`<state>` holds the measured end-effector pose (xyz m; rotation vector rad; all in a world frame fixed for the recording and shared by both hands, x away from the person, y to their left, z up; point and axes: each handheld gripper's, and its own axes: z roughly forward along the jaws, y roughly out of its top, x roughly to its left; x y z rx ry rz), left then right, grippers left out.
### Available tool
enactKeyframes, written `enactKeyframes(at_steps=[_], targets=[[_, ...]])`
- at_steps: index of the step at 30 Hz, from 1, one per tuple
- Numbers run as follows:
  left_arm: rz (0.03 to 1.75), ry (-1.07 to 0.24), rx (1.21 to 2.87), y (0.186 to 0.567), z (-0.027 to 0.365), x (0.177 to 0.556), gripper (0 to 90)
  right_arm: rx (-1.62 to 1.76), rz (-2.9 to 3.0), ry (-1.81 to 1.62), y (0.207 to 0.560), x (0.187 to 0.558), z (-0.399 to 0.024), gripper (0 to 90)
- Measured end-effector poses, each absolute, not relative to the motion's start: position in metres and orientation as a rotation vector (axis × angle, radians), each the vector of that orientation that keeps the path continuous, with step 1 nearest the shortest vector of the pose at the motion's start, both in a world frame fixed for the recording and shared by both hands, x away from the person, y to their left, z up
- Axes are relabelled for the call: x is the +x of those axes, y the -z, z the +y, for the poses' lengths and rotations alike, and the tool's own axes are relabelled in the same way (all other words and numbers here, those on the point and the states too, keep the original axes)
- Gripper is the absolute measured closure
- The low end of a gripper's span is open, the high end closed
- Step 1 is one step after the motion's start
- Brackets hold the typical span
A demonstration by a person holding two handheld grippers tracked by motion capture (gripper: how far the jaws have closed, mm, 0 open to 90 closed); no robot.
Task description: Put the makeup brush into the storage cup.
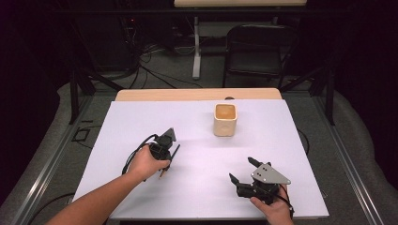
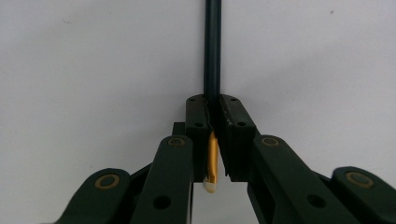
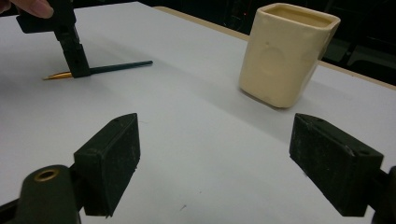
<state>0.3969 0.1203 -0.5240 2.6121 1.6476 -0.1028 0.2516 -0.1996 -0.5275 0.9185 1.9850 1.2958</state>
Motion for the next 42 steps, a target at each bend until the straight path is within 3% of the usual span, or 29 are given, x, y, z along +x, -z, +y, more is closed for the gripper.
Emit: enactKeyframes(at_steps=[24,42], targets=[[1.636,0.114,2.620,0.522,0.123,0.397,83.2,0.917,1.986,-1.293,0.528,0.252,-0.200,16.0],[1.574,0.114,2.455,0.493,0.150,0.393,83.3,0.919,1.984,-1.292,0.528,0.252,-0.200,15.9]])
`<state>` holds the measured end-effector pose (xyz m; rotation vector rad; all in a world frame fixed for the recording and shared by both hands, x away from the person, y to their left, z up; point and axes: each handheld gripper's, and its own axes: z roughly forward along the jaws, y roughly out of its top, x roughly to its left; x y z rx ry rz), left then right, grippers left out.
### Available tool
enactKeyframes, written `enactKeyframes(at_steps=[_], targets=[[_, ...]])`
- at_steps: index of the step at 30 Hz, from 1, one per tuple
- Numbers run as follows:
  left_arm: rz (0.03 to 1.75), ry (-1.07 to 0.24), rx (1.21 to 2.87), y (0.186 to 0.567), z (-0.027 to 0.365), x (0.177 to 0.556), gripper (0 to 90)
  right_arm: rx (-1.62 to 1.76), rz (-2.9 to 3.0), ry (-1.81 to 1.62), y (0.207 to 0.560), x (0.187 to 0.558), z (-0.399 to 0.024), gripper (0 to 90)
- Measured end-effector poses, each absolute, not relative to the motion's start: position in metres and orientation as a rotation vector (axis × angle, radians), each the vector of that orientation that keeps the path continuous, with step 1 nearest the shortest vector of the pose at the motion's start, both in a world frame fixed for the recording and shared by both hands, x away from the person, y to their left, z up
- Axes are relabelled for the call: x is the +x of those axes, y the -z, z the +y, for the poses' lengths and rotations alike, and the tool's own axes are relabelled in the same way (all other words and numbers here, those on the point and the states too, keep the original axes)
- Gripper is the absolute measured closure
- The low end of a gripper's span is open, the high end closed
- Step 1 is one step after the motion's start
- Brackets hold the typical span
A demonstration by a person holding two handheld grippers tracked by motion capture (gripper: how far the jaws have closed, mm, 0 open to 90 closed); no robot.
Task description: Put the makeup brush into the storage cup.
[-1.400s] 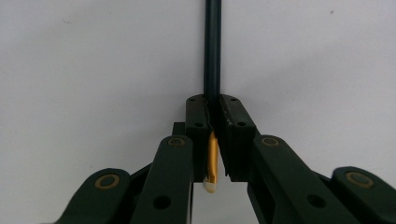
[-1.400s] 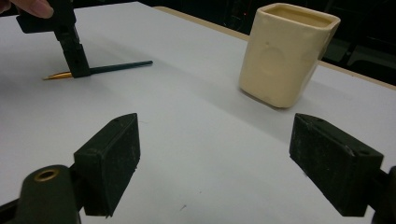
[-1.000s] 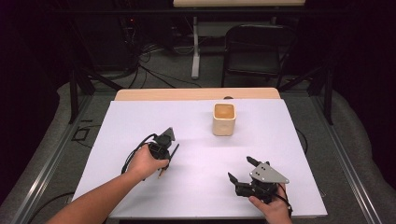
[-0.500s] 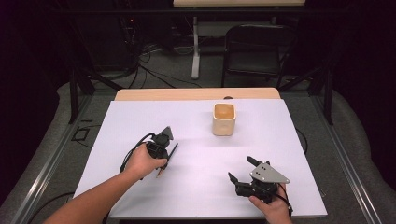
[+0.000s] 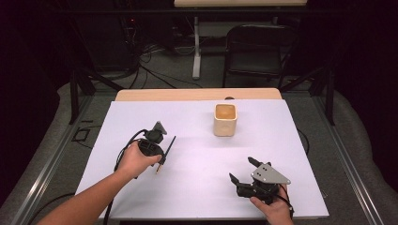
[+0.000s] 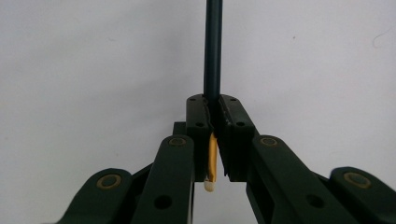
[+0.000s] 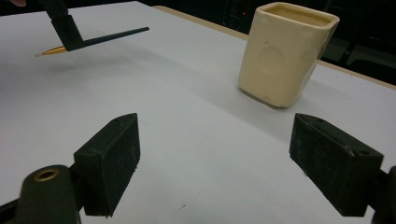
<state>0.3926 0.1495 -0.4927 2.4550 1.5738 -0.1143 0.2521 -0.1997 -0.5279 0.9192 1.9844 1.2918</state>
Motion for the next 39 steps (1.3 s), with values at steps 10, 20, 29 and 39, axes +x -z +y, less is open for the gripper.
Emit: enactKeyframes(at_steps=[10,20,29,39], targets=[[1.516,0.097,2.411,0.484,0.154,0.388,83.3,0.922,1.987,-1.288,0.528,0.252,-0.199,15.9],[1.444,0.068,2.405,0.479,0.155,0.382,83.3,0.926,1.987,-1.288,0.528,0.252,-0.199,15.9],[1.386,-0.006,2.338,0.471,0.163,0.378,83.3,0.927,1.987,-1.286,0.529,0.252,-0.199,15.9],[1.304,-0.045,2.251,0.459,0.173,0.369,83.3,0.931,1.991,-1.283,0.529,0.252,-0.199,15.9]])
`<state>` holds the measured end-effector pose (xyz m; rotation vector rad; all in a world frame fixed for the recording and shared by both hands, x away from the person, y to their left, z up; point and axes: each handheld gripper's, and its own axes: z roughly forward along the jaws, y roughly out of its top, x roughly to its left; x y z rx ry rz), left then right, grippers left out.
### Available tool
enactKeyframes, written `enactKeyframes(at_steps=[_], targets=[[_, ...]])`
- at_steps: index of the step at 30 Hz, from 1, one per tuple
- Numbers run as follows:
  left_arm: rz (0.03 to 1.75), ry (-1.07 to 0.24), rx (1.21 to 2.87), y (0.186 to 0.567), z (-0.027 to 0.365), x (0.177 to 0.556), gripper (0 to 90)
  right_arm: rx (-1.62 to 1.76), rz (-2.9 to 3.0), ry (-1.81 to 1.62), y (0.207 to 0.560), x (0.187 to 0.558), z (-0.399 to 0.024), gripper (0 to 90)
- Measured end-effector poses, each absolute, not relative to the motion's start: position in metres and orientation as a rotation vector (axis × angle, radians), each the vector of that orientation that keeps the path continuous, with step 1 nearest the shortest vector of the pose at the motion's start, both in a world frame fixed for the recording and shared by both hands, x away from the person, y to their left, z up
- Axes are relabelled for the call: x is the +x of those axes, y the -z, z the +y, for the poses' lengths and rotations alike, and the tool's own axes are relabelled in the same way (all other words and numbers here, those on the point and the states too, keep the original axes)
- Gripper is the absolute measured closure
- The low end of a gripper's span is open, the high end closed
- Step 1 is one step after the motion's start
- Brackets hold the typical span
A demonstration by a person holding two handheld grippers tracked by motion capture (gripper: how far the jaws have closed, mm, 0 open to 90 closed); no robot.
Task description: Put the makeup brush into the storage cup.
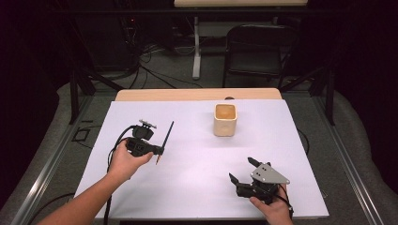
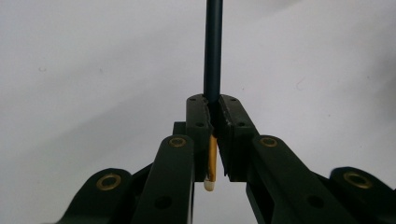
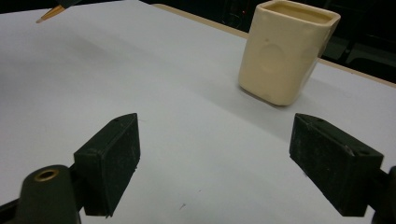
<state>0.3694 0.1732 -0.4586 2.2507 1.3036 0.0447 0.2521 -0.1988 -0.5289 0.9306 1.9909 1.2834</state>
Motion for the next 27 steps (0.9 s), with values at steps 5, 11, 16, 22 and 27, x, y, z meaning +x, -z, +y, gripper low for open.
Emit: enactKeyframes(at_steps=[5,11,16,22,27], targets=[[1.247,-0.081,2.199,0.453,0.178,0.364,83.3,0.931,1.991,-1.282,0.529,0.252,-0.199,15.9],[1.184,-0.121,2.151,0.448,0.181,0.357,83.3,0.928,1.988,-1.282,0.529,0.252,-0.198,15.9],[1.152,-0.143,2.082,0.443,0.185,0.353,83.3,0.925,1.990,-1.279,0.529,0.252,-0.198,15.9],[1.112,-0.179,2.035,0.443,0.189,0.350,83.4,0.930,1.988,-1.278,0.529,0.252,-0.198,15.9],[1.066,-0.183,1.988,0.444,0.190,0.345,83.3,0.933,1.986,-1.276,0.530,0.252,-0.199,15.9]])
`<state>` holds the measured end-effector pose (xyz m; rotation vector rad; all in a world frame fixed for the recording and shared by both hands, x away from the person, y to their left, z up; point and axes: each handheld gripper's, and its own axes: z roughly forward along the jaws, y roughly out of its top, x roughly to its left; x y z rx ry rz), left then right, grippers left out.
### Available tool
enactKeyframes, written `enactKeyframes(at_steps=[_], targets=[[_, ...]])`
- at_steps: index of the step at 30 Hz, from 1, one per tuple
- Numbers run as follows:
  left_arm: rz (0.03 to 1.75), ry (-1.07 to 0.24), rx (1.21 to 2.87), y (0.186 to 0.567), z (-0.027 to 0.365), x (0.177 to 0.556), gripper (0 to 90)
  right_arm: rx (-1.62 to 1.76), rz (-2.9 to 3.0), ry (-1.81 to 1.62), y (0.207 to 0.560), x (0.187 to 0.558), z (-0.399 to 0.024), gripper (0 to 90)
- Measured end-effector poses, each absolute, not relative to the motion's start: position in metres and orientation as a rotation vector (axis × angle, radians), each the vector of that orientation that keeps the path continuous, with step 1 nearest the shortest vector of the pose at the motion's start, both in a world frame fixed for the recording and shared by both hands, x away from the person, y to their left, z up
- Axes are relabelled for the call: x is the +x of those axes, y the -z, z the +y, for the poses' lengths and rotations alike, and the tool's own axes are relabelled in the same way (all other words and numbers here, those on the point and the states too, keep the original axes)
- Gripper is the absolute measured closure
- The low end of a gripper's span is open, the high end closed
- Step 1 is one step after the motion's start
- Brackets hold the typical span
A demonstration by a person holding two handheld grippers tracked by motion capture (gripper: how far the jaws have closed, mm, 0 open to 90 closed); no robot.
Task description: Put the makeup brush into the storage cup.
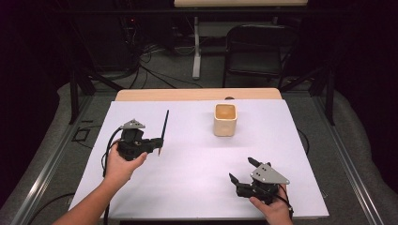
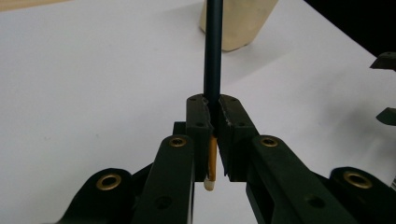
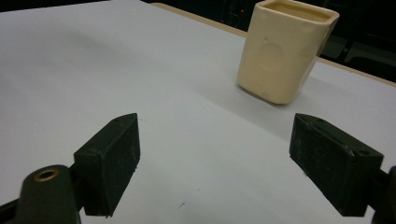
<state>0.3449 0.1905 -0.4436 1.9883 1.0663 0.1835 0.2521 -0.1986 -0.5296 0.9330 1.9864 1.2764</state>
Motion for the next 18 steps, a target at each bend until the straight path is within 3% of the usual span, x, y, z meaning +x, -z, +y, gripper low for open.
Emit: enactKeyframes(at_steps=[18], targets=[[0.874,-0.222,1.816,0.446,0.180,0.327,83.4,0.939,1.984,-1.274,0.531,0.253,-0.197,15.9]])
